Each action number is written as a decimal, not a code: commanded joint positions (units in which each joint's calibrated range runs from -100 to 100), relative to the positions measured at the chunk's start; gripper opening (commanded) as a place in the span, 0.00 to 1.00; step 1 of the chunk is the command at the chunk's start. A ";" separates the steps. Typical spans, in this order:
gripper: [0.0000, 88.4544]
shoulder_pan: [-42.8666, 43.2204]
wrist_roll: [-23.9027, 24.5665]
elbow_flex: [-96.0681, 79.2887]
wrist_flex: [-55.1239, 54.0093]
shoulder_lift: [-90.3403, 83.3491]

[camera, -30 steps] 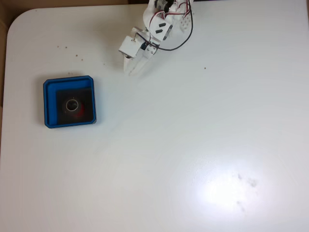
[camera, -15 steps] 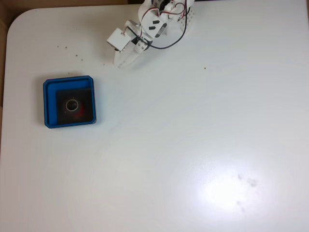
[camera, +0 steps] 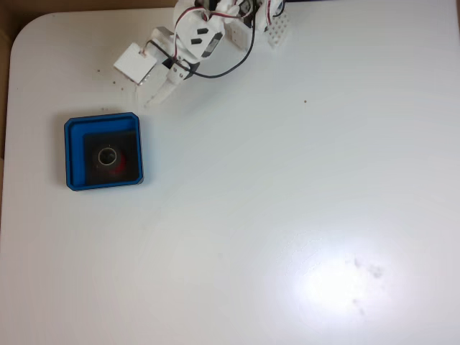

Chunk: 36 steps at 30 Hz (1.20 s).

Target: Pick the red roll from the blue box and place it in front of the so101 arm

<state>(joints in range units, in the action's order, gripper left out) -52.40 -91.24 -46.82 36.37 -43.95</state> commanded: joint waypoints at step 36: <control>0.01 -7.05 0.35 81.77 23.36 75.63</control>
<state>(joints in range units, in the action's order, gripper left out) -58.24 -91.15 30.13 59.44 31.33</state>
